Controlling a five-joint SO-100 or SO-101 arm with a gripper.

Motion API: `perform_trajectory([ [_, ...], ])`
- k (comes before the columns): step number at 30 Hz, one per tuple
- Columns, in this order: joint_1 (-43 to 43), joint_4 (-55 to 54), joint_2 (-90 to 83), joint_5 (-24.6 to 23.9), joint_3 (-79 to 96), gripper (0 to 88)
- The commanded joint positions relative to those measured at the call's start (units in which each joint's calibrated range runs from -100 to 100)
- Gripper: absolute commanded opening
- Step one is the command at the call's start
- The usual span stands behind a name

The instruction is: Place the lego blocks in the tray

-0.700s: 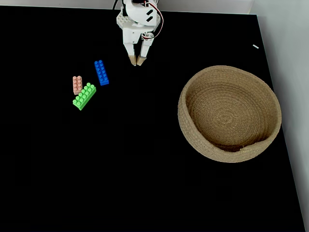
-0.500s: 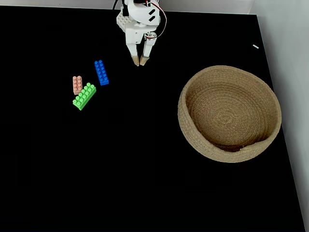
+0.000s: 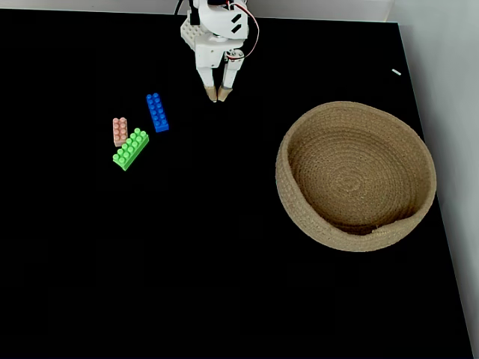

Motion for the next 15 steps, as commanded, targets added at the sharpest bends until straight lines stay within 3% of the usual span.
perform_trajectory([
  [1,-0.2,0.6,-0.5,-0.3,0.8,0.2],
  [15,-1.1,0.6,-0.5,2.5,0.8,0.2],
])
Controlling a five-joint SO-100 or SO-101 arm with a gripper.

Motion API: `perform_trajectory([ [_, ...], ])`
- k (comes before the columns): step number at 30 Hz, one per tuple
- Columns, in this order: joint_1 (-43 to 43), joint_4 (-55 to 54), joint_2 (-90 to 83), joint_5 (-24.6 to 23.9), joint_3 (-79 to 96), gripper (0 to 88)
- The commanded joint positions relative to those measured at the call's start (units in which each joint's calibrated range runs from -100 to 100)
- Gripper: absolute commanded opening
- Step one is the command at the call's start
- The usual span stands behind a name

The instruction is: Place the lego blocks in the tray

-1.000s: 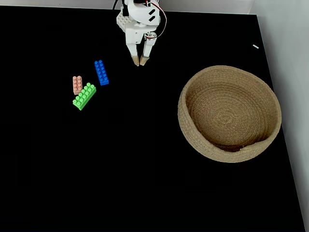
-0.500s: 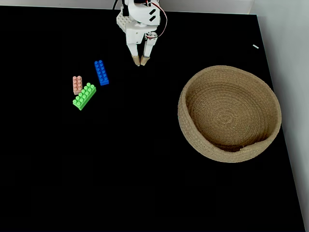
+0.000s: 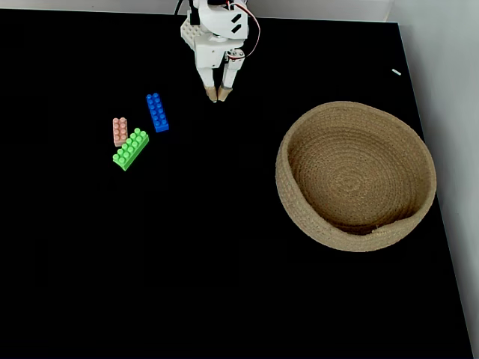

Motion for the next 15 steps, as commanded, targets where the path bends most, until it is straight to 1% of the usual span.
perform_trajectory([
  [1,-1.0,0.6,-0.5,0.5,0.8,0.2],
  [7,-0.7,0.6,-0.5,0.0,0.8,0.1],
  [11,-1.0,0.4,-0.5,-1.5,0.8,0.1],
  [14,0.0,-1.7,0.4,-0.7,-0.6,0.1],
  [15,0.4,-3.3,1.3,-1.2,-1.8,0.1],
])
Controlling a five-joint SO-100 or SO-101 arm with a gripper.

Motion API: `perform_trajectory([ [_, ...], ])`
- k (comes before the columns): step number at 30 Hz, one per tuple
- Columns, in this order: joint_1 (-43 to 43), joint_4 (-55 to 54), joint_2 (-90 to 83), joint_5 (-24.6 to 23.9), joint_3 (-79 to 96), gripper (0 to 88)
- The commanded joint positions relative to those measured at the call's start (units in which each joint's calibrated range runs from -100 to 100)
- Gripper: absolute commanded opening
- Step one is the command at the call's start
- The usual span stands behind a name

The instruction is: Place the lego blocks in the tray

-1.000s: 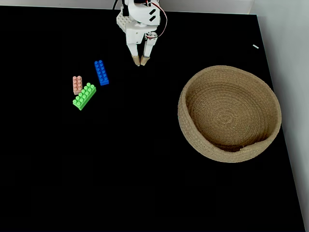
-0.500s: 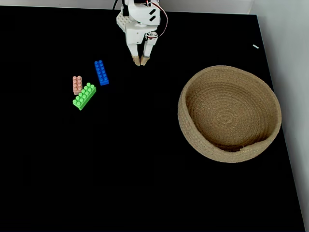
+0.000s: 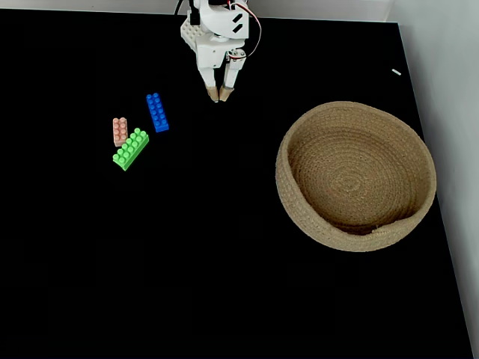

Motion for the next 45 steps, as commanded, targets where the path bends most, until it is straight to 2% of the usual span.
perform_trajectory([
  [1,1.4,-4.4,2.7,-1.4,-3.6,0.8],
  [4,1.8,-6.9,8.7,-2.2,-9.9,6.2],
  [6,3.4,-7.1,15.2,-1.0,-17.0,12.5],
  [10,6.3,-5.1,29.6,-0.2,-29.8,18.8],
  [13,9.3,-0.5,38.5,0.6,-37.2,20.6],
  [17,12.0,0.2,46.2,2.1,-43.8,23.6],
  [22,16.0,2.6,52.6,5.1,-51.8,24.3],
  [33,28.7,1.7,56.9,17.2,-54.8,24.9],
  [45,34.0,-5.7,64.2,24.9,-55.5,24.4],
])
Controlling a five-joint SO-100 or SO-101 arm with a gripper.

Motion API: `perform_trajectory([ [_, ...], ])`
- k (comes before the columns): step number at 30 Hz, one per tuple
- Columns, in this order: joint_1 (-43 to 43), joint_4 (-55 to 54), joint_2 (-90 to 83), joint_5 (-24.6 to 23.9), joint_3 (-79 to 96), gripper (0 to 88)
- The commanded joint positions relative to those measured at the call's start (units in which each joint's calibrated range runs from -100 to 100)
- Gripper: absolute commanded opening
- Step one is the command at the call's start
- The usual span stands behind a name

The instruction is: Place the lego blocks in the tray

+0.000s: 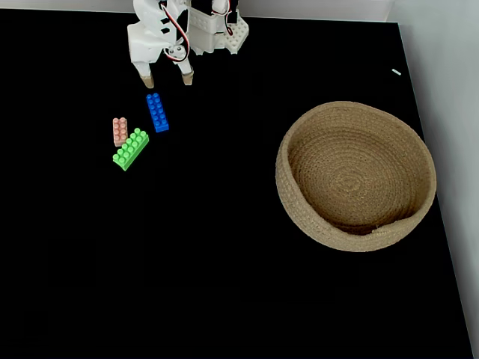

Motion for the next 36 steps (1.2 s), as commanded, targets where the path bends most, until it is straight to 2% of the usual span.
perform_trajectory([
  [1,0.9,-4.4,2.2,2.2,-3.9,24.7],
  [14,2.9,-18.7,11.2,5.0,0.1,24.8],
  [25,1.6,-25.9,12.9,2.7,7.1,23.3],
  [31,-0.2,-30.8,12.9,0.3,11.5,12.6],
  [34,-1.2,-33.8,12.8,-0.7,13.6,1.1],
  [36,-1.6,-35.3,12.4,-1.2,14.4,0.0],
])
